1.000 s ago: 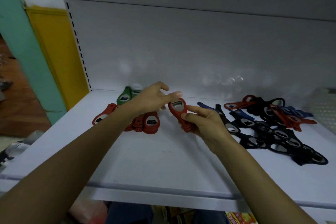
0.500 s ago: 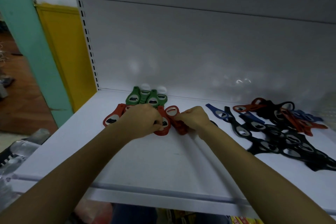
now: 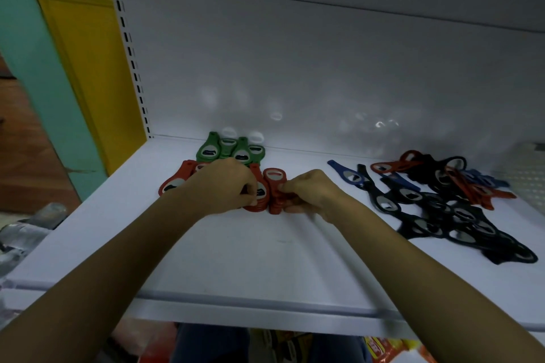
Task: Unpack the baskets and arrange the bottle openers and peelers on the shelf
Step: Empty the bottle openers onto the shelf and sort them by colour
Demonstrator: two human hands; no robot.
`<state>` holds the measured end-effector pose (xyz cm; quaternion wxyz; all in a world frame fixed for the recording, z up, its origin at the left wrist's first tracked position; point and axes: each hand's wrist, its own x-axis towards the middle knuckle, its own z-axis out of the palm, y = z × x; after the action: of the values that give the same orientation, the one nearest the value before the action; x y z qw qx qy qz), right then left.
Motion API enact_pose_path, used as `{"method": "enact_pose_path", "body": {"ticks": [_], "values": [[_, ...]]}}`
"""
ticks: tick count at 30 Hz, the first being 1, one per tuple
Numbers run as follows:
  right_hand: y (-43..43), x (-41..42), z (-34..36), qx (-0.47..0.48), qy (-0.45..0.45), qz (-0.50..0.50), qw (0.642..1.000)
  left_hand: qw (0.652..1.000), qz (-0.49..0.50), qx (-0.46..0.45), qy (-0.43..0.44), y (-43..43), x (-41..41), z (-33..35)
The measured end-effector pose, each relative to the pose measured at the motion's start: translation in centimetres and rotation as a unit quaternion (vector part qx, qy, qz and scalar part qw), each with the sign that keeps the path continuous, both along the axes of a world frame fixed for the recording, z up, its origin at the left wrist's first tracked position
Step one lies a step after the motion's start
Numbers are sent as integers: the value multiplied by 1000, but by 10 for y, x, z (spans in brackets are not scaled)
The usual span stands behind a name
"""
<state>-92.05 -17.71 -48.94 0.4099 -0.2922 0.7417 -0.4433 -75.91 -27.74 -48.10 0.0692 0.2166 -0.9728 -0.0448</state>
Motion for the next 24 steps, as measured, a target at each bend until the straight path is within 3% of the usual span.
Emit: {"method": "enact_pose_path", "body": {"ticks": [7, 10, 14, 20, 24], "values": [[1, -4, -5, -17, -11, -11, 1000, 1000, 2, 16, 4, 2, 1, 1], [4, -9, -8, 15, 105, -3, 994, 1000, 7, 9, 10, 5, -1, 0], [2, -4, -14, 39, 277, 47, 959, 1000, 6, -4, 21, 9, -4, 1], [-5, -7, -15, 36, 325, 67, 942, 1000, -6, -12, -2, 9, -6, 5], [-6, -15, -13, 79, 411, 66, 906, 999, -10, -20, -26, 7, -7, 6]]}}
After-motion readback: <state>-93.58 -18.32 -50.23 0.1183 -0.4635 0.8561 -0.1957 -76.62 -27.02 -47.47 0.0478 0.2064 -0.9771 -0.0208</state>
